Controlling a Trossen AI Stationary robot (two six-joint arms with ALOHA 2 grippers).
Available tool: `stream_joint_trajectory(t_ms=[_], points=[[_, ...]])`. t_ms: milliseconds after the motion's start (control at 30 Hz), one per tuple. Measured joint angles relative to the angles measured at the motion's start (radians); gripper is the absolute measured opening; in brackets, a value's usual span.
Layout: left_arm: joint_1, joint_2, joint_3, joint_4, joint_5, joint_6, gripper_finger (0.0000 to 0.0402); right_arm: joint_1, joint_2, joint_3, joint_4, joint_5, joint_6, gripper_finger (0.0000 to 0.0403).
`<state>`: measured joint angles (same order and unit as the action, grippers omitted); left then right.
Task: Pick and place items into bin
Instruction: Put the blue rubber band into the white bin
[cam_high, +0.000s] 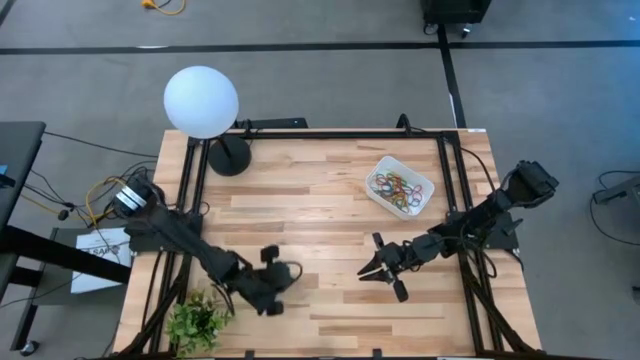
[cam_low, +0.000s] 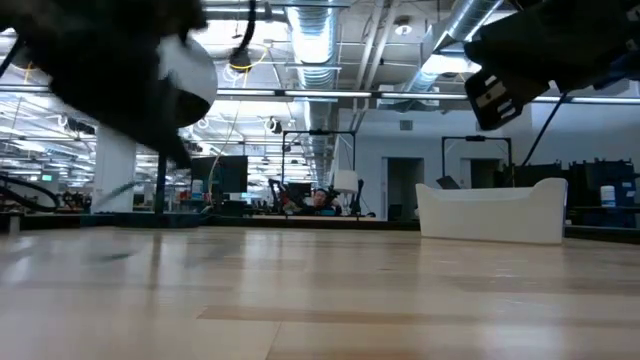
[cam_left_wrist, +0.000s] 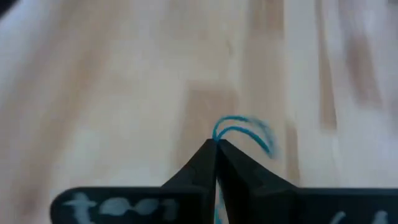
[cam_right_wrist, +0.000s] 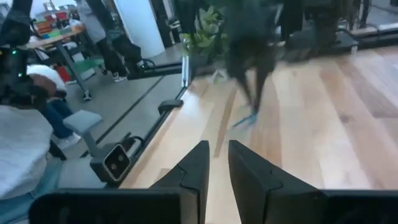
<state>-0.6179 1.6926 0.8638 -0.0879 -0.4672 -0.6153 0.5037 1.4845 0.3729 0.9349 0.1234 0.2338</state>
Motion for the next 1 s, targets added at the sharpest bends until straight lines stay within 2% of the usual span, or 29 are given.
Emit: stream_joint_trajectory(t_ms=[133, 267, 333, 400, 500, 667, 1000], points=[[0.103, -0.081, 0.0, 0.016, -0.086, 0.164, 0.0002, 0.0, 0.0, 0.0, -0.056, -0.055, 0.058, 0.0053], [0.243, -0.129, 0.003, 0.211, -0.078, 0.384, 0.0002, 0.012, 0.002, 0.0, -0.136, -0.11, 0.107, 0.0053], [0.32, -0.127, 0.003, 0.349, -0.001, 0.494, 0.0002, 0.02, 0.008, 0.0, -0.17, -0.106, 0.107, 0.0053], [0.402, -0.123, 0.003, 0.484, 0.119, 0.571, 0.0002, 0.025, 0.01, -0.001, -0.187, -0.1, 0.107, 0.0053], [0.514, -0.088, 0.019, 0.628, 0.261, 0.586, 0.0002, 0.025, 0.01, 0.0, -0.198, -0.099, 0.107, 0.0053], [0.627, 0.027, 0.148, 0.642, 0.297, 0.626, 0.0002, 0.024, 0.01, 0.0, -0.199, -0.098, 0.107, 0.0053], [0.703, 0.381, 0.552, 0.621, 0.273, 0.732, 0.0002, 0.024, 0.01, 0.0, -0.239, -0.097, 0.107, 0.0053]])
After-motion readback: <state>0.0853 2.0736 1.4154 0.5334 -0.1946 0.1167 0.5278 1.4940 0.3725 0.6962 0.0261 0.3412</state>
